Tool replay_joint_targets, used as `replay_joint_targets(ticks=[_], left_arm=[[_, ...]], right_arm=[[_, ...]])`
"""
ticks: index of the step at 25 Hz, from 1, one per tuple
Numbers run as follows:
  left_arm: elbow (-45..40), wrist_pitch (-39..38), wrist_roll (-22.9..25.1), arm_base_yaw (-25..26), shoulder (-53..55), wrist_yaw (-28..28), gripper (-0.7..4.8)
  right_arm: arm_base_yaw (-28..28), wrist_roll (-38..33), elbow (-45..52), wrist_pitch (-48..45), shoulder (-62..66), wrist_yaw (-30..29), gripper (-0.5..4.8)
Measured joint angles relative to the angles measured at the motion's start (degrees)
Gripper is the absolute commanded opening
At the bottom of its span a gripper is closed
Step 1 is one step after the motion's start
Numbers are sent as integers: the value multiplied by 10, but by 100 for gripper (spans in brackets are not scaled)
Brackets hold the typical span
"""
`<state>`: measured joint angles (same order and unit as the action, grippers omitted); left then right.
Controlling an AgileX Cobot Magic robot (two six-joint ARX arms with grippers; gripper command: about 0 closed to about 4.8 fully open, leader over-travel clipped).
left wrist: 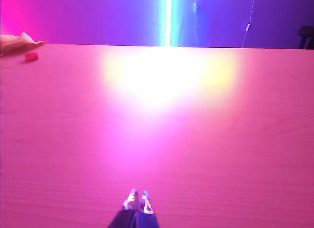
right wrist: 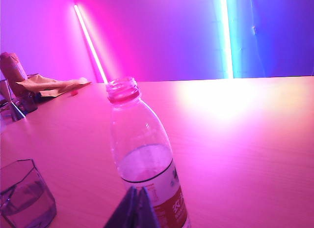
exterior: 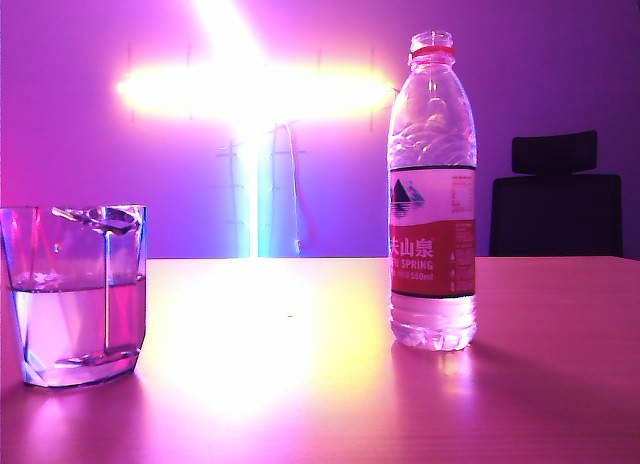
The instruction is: Pick up the mineral water bottle on the table and pour water into the mug until it's half full.
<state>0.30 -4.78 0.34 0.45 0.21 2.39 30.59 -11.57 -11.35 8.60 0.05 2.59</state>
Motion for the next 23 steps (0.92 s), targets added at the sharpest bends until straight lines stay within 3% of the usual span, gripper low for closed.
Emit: replay_joint_targets(ticks=[9, 14, 15, 17, 19, 23], left_arm=[[0, 0, 0, 0, 0, 0, -2], [0, 0, 0, 0, 0, 0, -2], [0, 0, 0, 0, 0, 0, -2], [0, 0, 0, 0, 0, 0, -2], [0, 0, 0, 0, 0, 0, -2], [0, 0, 0, 0, 0, 0, -2]], right_arm=[[-20, 25, 1, 3, 0, 3, -1], [-201, 54, 38, -2, 0, -69, -1], [-261, 54, 62, -19, 0, -103, -1], [-323, 54, 97, -58, 0, -137, -1], [-356, 55, 111, -86, 0, -144, -1], [-356, 57, 111, -107, 0, -95, -1]])
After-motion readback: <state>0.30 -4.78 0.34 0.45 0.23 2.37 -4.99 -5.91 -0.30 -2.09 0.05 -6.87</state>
